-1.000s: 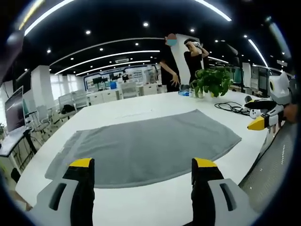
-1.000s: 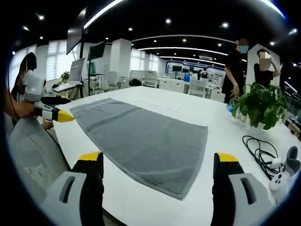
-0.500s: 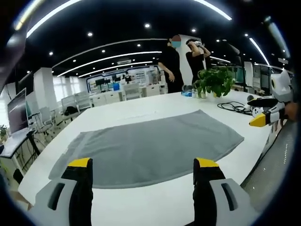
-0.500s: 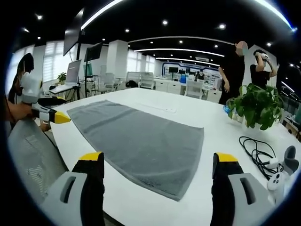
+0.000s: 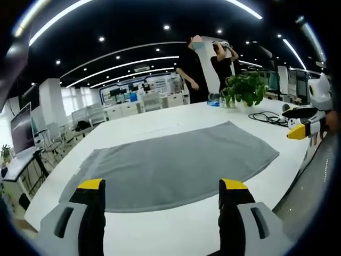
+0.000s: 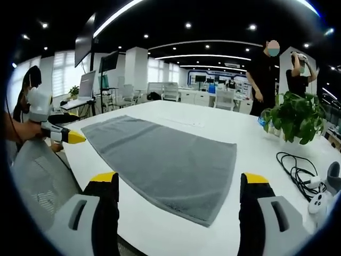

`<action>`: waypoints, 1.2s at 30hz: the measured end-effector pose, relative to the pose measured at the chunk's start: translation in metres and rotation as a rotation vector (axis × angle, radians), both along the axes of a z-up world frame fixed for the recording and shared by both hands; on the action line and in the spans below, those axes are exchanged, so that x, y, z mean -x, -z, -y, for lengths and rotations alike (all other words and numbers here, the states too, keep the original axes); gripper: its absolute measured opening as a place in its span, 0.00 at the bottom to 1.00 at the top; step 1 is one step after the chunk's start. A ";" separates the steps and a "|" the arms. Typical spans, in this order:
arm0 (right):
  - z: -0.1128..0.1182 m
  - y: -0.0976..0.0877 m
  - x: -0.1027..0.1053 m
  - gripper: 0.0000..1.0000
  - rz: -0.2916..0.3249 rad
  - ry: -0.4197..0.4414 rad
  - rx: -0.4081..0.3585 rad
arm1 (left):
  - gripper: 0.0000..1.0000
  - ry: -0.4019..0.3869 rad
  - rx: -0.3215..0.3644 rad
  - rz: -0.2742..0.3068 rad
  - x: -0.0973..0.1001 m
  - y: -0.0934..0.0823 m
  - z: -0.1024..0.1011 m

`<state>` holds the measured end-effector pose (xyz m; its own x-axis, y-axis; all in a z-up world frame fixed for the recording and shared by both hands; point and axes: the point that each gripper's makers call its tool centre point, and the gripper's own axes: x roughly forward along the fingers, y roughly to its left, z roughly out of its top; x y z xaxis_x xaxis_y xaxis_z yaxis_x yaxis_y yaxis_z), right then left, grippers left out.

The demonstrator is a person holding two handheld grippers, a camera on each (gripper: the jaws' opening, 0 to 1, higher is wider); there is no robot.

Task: Fold the towel on the table until its edges align and the towel forms a compact rectangular stack.

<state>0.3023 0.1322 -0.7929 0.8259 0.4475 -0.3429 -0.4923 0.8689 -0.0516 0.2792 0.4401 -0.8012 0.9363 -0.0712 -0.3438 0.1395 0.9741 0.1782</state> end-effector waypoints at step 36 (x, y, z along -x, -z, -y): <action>0.056 -0.084 -0.065 0.87 0.105 -0.059 0.027 | 0.85 0.389 0.093 -0.068 -0.041 -0.079 0.113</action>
